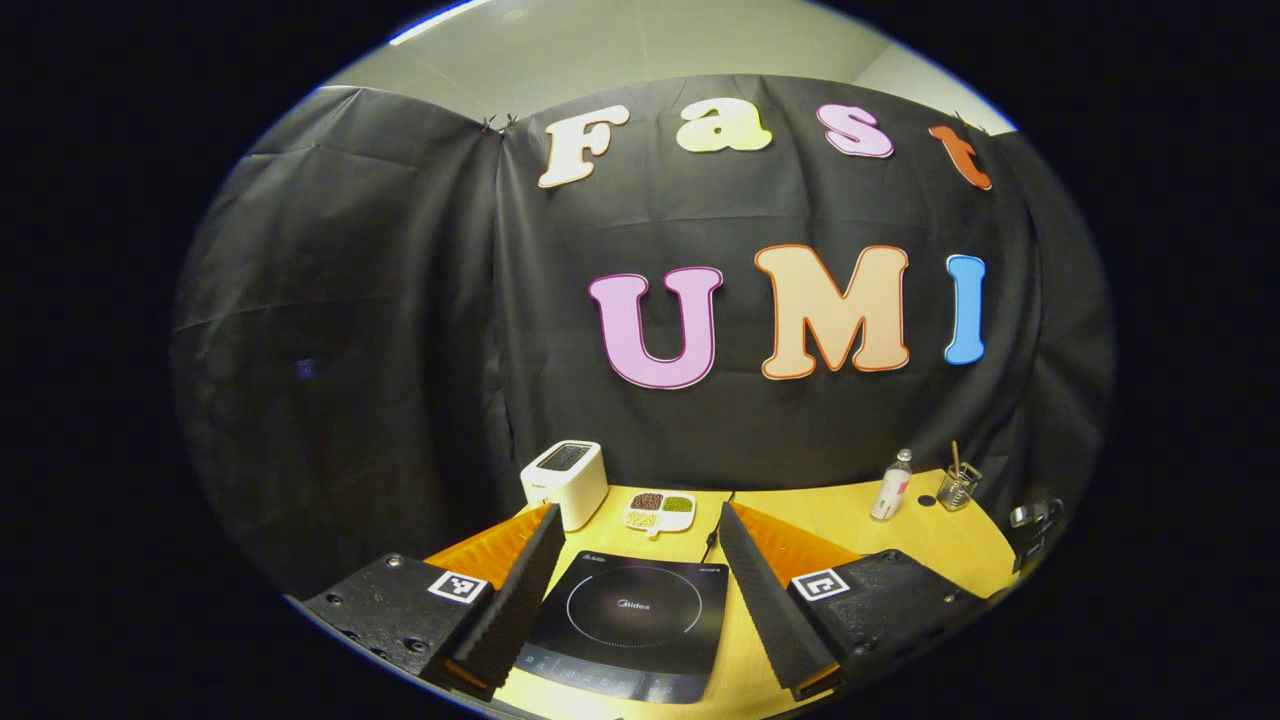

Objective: First push the handle of the pot to place it horizontally, then grasp the pot with both hands and set it on the induction cooktop.

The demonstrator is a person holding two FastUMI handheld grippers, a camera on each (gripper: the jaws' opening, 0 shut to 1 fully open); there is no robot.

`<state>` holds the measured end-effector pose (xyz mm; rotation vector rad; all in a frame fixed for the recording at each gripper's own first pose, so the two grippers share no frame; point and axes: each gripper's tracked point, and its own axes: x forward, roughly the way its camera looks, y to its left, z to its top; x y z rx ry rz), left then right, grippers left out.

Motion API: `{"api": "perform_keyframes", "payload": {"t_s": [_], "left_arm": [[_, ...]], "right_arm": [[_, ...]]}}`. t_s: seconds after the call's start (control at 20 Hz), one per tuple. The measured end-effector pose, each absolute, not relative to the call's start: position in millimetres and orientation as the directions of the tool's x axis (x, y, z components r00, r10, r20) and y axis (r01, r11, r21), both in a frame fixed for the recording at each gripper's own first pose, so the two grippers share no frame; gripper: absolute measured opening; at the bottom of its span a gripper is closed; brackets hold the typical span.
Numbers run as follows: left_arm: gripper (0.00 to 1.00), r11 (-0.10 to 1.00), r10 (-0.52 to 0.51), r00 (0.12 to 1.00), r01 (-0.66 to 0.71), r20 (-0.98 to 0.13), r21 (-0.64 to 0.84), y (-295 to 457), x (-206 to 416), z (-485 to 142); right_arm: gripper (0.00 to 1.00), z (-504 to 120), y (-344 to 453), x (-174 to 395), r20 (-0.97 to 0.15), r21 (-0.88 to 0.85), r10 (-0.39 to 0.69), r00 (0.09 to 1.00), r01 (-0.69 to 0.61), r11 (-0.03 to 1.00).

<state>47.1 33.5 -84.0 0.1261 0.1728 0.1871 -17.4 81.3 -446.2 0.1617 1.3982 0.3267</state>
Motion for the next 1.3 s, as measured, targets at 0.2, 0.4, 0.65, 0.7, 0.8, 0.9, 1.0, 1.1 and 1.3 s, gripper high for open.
{"api": "perform_keyframes", "payload": {"t_s": [0.2,0.4,0.65,0.7,0.8,0.9,1.0,1.1,1.3], "left_arm": [[0.95,0.971,0.218,0.960,-0.195,-0.174,0.141,26.7,50.8,-92.1],[0.95,0.964,0.250,0.950,-0.227,-0.186,0.135,20.0,60.7,-100.3],[0.94,0.963,0.259,0.944,-0.235,-0.204,0.135,6.6,74.2,-109.0],[0.94,0.962,0.260,0.943,-0.235,-0.206,0.139,3.7,75.8,-111.5],[0.94,0.962,0.259,0.941,-0.232,-0.216,0.140,-2.5,77.6,-116.5],[0.95,0.962,0.259,0.939,-0.231,-0.226,0.143,-7.5,79.5,-121.6],[0.94,0.962,0.261,0.936,-0.231,-0.235,0.148,-10.9,80.2,-128.3],[0.95,0.961,0.264,0.931,-0.233,-0.250,0.149,-13.7,77.3,-136.4],[0.95,0.959,0.275,0.915,-0.238,-0.296,0.156,-13.6,72.3,-154.2]], "right_arm": [[0.07,-477.2,84.6,-10.6,-0.945,0.315,0.323,0.046,-0.124,0.941],[0.07,-492.5,81.6,-7.9,-0.942,0.336,0.336,-0.021,-0.119,0.934],[0.04,-501.7,73.3,0.0,-0.943,0.331,0.325,-0.065,-0.132,0.934],[0.04,-500.6,70.1,3.5,-0.942,0.334,0.328,-0.067,-0.122,0.935],[0.04,-501.0,62.6,12.6,-0.939,0.343,0.337,-0.069,-0.098,0.934],[0.04,-502.0,50.0,20.6,-0.941,0.338,0.333,-0.063,-0.084,0.938],[0.04,-501.3,36.3,29.4,-0.943,0.331,0.327,-0.053,-0.074,0.941],[0.04,-502.2,29.6,40.1,-0.948,0.319,0.317,-0.036,-0.076,0.945],[0.05,-504.6,21.1,62.6,-0.956,0.294,0.295,-0.001,-0.081,0.952]]}}
